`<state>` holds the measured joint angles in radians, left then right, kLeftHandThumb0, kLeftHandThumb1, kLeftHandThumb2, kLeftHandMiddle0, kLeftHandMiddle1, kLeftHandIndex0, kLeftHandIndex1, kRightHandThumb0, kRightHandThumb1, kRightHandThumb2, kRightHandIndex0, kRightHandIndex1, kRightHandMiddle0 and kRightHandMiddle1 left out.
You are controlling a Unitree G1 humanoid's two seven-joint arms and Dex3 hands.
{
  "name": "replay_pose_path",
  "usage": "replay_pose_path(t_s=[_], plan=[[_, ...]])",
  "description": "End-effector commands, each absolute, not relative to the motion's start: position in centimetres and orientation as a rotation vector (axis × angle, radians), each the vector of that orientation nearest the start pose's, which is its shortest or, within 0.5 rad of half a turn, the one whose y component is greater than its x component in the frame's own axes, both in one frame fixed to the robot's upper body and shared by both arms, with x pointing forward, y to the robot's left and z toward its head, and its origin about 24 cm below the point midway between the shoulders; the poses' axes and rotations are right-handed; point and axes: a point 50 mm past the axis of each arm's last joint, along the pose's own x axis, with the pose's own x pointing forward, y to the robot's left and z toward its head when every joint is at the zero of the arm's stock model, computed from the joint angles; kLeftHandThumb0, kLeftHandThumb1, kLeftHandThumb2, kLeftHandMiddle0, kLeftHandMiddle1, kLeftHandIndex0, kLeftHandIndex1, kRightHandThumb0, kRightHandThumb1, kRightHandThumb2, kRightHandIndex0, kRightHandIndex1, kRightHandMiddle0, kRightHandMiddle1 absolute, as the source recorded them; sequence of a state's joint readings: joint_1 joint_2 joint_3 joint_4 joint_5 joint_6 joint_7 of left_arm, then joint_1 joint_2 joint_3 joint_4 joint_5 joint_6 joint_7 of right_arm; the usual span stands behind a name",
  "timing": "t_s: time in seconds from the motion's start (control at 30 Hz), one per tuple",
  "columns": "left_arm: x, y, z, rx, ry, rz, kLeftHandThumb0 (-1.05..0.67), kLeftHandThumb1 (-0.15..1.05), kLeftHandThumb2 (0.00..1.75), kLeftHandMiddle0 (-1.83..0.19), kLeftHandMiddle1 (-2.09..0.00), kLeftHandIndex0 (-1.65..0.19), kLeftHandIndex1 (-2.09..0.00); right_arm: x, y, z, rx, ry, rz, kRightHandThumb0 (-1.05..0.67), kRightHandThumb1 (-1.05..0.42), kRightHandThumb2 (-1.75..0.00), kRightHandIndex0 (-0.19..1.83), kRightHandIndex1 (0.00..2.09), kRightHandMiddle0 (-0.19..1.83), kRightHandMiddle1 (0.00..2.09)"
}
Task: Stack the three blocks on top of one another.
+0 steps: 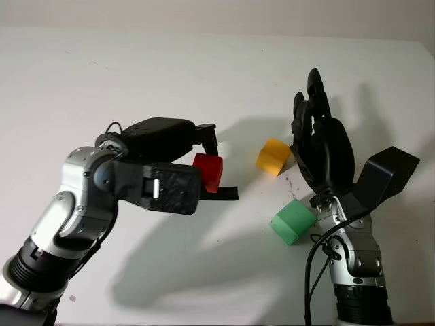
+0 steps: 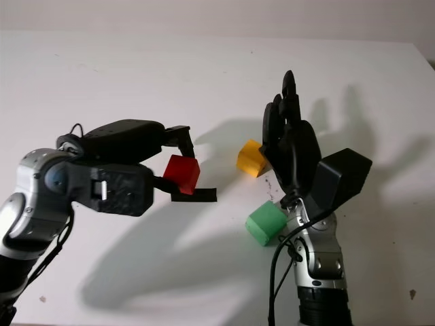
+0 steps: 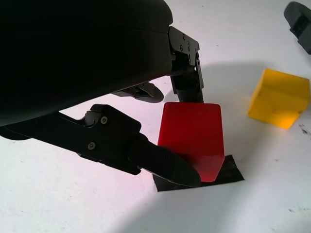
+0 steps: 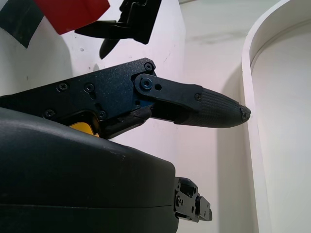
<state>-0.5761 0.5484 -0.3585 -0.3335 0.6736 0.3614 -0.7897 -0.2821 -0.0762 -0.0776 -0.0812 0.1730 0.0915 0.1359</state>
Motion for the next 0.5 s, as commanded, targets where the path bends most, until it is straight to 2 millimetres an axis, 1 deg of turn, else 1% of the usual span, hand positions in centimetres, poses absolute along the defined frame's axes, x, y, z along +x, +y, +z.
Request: replay_pose_path(t_s=[0.0, 0.07, 0.1, 0.13, 0.17, 0.2, 0.23, 0.3, 0.4, 0.43, 0.47], plan=[[29.2, 10.9, 19.6, 1.381, -0.148, -0.627, -0.35, 1.05, 0.09, -0.42, -0.09, -0.24, -1.78, 29.6, -15.3, 12.8, 0.090, -0.279, 0.158, -0.71, -1.05, -0.65, -0.19, 0.00, -0.19, 0.00], [29.3, 10.9, 19.3, 1.390, -0.146, -0.636, -0.33, 1.05, 0.10, -0.44, -0.10, -0.22, -1.80, 29.6, -15.3, 12.8, 0.093, -0.278, 0.154, -0.71, -1.05, -0.65, -0.19, 0.00, -0.19, 0.00], [29.3, 10.9, 19.1, 1.396, -0.150, -0.643, -0.32, 1.05, 0.11, -0.49, -0.16, -0.22, -1.80, 29.6, -15.3, 12.8, 0.093, -0.277, 0.152, -0.70, -1.05, -0.65, -0.19, 0.00, -0.19, 0.00], [29.3, 10.9, 18.9, 1.400, -0.153, -0.649, -0.32, 1.05, 0.12, -0.38, -0.45, -0.23, -1.80, 29.6, -15.2, 12.8, 0.092, -0.277, 0.150, -0.70, -1.05, -0.65, -0.19, 0.00, -0.19, 0.00], [29.3, 10.9, 18.8, 1.403, -0.156, -0.653, -0.31, 1.05, 0.12, -0.30, -0.60, -0.24, -1.80, 29.6, -15.2, 12.8, 0.092, -0.278, 0.149, -0.70, -1.05, -0.65, -0.19, 0.00, -0.19, 0.00], [29.3, 10.9, 18.7, 1.406, -0.155, -0.658, -0.31, 1.05, 0.13, -0.26, -0.68, -0.24, -1.79, 29.6, -15.2, 12.8, 0.091, -0.279, 0.147, -0.70, -1.05, -0.65, -0.19, 0.00, -0.19, 0.00], [29.3, 10.9, 18.6, 1.410, -0.151, -0.662, -0.32, 1.05, 0.14, -0.20, -0.69, -0.24, -1.81, 29.6, -15.2, 12.8, 0.095, -0.278, 0.145, -0.70, -1.05, -0.65, -0.19, 0.00, -0.19, 0.00], [29.2, 11.0, 18.6, 1.411, -0.143, -0.671, -0.33, 1.05, 0.14, -0.18, -0.66, -0.23, -1.81, 29.6, -15.2, 12.7, 0.104, -0.279, 0.143, -0.71, -1.05, -0.64, -0.19, 0.00, -0.19, 0.00], [29.1, 11.0, 18.4, 1.418, -0.138, -0.675, -0.35, 1.05, 0.13, -0.24, -0.45, -0.23, -1.85, 29.5, -15.1, 12.7, 0.113, -0.279, 0.144, -0.71, -1.05, -0.63, -0.19, 0.00, -0.19, 0.00], [29.1, 11.0, 18.4, 1.419, -0.135, -0.677, -0.35, 1.05, 0.12, -0.27, -0.35, -0.23, -1.83, 29.5, -15.1, 12.7, 0.117, -0.278, 0.144, -0.71, -1.05, -0.63, -0.19, 0.00, -0.19, 0.00], [29.1, 11.0, 18.4, 1.420, -0.134, -0.677, -0.35, 1.05, 0.11, -0.29, -0.30, -0.25, -1.82, 29.5, -15.1, 12.7, 0.118, -0.277, 0.144, -0.71, -1.05, -0.63, -0.19, 0.00, -0.19, 0.00]])
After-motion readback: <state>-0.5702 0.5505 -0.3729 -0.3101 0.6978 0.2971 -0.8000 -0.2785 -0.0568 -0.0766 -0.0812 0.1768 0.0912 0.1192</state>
